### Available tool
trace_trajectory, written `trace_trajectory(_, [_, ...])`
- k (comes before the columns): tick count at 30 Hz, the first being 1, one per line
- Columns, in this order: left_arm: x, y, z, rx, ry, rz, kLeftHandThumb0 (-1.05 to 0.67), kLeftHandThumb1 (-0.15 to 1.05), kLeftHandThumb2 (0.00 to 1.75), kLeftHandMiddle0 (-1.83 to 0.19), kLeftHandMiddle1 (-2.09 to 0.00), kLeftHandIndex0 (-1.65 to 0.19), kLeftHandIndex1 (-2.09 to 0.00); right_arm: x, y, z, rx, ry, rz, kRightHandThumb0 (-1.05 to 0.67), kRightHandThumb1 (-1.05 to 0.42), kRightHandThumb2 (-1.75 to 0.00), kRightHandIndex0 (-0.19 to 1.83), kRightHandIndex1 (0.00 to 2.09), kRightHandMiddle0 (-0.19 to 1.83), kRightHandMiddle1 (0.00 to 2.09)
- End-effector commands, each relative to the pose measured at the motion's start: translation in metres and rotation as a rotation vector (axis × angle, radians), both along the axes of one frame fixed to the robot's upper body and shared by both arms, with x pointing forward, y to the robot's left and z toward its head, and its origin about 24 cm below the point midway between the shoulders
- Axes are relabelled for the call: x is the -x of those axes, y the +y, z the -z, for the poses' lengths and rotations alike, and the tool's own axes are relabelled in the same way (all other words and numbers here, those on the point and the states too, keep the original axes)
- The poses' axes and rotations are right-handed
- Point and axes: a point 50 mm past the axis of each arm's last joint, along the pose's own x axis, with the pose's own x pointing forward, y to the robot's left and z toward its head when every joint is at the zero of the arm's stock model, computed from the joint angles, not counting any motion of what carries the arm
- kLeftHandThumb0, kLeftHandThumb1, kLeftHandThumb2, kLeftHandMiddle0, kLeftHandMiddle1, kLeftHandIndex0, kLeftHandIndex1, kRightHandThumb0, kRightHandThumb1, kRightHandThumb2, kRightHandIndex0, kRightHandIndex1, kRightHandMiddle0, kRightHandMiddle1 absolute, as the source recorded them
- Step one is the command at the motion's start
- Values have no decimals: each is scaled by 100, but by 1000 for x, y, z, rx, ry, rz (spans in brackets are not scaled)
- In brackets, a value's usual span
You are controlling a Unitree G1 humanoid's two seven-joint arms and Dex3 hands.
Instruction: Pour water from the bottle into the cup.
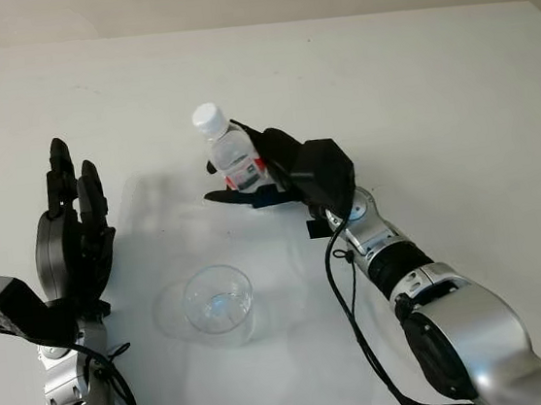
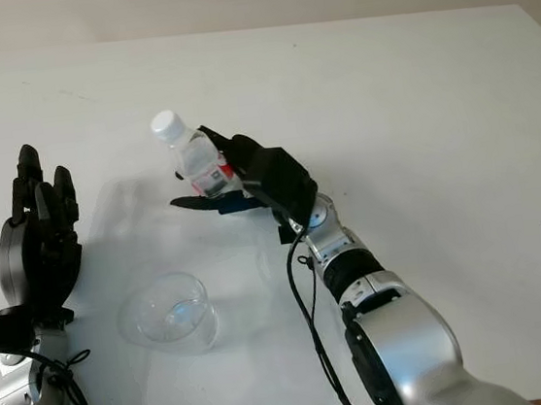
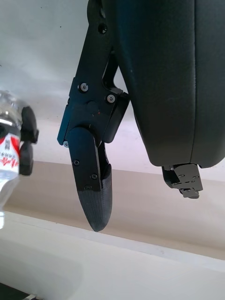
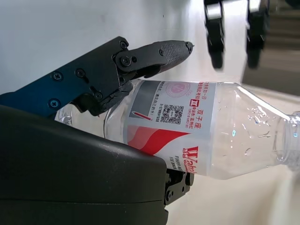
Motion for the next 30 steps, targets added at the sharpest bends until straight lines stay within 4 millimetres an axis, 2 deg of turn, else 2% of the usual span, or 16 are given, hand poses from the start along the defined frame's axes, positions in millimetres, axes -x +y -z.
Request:
trace_trajectory(1, [7, 0, 12, 6, 34, -7, -73, 105, 53, 17, -5, 16, -5, -2, -8, -18, -14, -105, 22, -34, -105, -46, 180, 209, 161, 209])
trace_trajectory(5, [8, 0, 12, 6, 38, -17, -74, 105, 53, 16, -5, 16, -5, 0, -20, -41, 36, -285, 26, -35, -105, -45, 167, 209, 146, 209])
trace_trajectory(7, [9, 0, 12, 4, 37, -19, -73, 105, 52, 15, -6, 15, -6, 6, -24, -52, 64, -389, 7, -34, -105, -38, 146, 209, 123, 209])
trace_trajectory(10, [9, -1, 11, 4, 35, -16, -73, 105, 52, 15, -6, 15, -6, 13, -26, -60, 132, -499, -33, -34, -105, -36, 135, 209, 109, 209])
trace_trajectory(14, [9, -1, 10, 3, 37, -13, -73, 105, 52, 14, -6, 15, -6, 24, -26, -68, 259, -678, -76, -35, -105, -24, 113, 209, 93, 209])
trace_trajectory(16, [9, -1, 10, 3, 36, -13, -73, 105, 51, 14, -6, 14, -6, 30, -25, -71, 315, -787, -78, -37, -105, -19, 108, 209, 91, 209])
trace_trajectory(20, [9, -2, 9, 3, 34, -21, -74, 105, 50, 13, -6, 13, -6, 37, -22, -71, 392, -962, -97, -42, -105, -13, 114, 209, 97, 209])
trace_trajectory(24, [9, -3, 9, 6, 37, -25, -74, 105, 50, 13, -6, 13, -6, 40, -22, -67, 460, -1053, -123, -49, -105, -17, 117, 209, 100, 209])
trace_trajectory(30, [9, -5, 10, 10, 38, -14, -74, 105, 49, 15, -5, 15, -5, 45, -20, -64, 488, -1133, -152, -51, -105, -13, 117, 209, 101, 209])
